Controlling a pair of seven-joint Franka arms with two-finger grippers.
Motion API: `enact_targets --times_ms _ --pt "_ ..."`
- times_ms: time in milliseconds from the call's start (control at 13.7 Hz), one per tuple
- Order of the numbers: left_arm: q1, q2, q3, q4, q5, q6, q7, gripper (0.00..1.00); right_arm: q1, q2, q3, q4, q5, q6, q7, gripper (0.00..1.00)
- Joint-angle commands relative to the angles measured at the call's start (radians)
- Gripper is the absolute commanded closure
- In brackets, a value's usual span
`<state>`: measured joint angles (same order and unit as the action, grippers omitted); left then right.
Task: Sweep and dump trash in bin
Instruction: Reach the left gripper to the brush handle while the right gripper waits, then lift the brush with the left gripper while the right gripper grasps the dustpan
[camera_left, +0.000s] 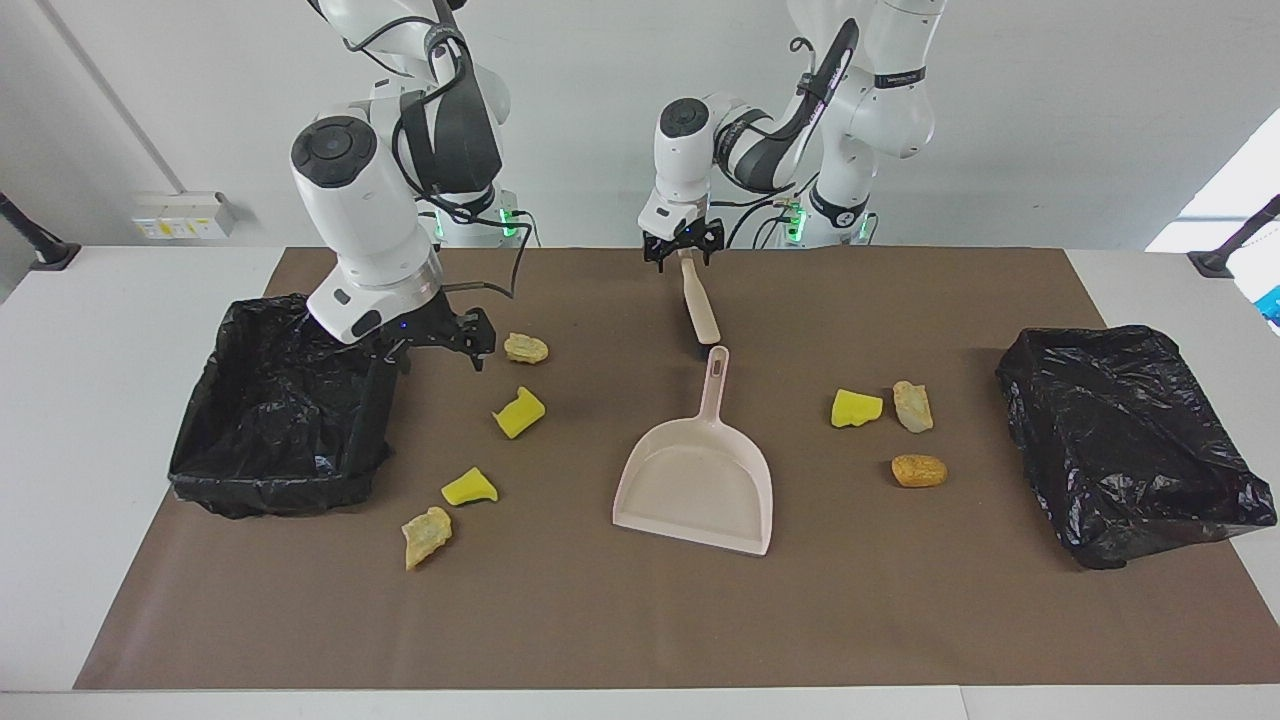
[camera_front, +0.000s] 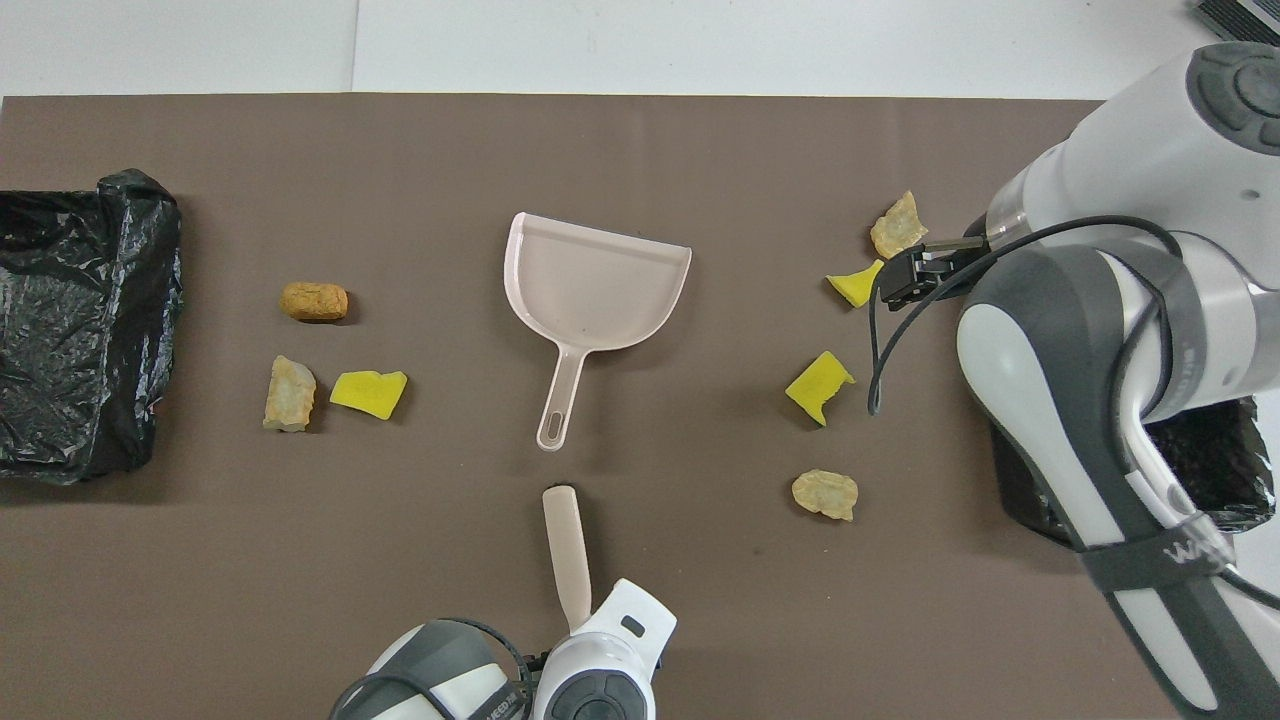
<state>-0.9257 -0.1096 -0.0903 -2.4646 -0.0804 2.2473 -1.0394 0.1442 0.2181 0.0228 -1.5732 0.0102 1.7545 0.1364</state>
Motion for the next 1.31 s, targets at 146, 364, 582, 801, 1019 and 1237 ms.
enact_targets --times_ms 146,364,582,801,1019,1237 --pt "0.036 -0.013 0.02 0.016 -0.009 -0.099 0.102 1.0 0.0 -0.014 0.003 -0.025 0.007 0.028 0.028 0.0" --pt "0.096 -0.019 0.024 0.033 -0.035 -0.17 0.147 1.0 0.0 -0.016 0.003 -0.025 0.008 0.029 0.028 0.0" --pt "0.2 -0.035 0.032 0.105 -0.035 -0.274 0.219 1.0 0.0 -0.014 0.003 -0.025 0.008 0.029 0.029 0.0" --pt "0.33 -0.093 0.034 0.151 -0.035 -0.342 0.321 1.0 0.0 -0.016 0.005 -0.028 0.01 0.039 0.032 0.0" --pt "0.566 -0.142 0.044 0.183 -0.035 -0.374 0.549 1.0 0.014 -0.013 0.006 -0.059 0.011 0.101 0.063 0.0" --pt "0.819 -0.11 0.046 0.208 -0.032 -0.361 0.852 1.0 0.102 0.007 0.006 -0.059 0.01 0.164 0.207 0.0"
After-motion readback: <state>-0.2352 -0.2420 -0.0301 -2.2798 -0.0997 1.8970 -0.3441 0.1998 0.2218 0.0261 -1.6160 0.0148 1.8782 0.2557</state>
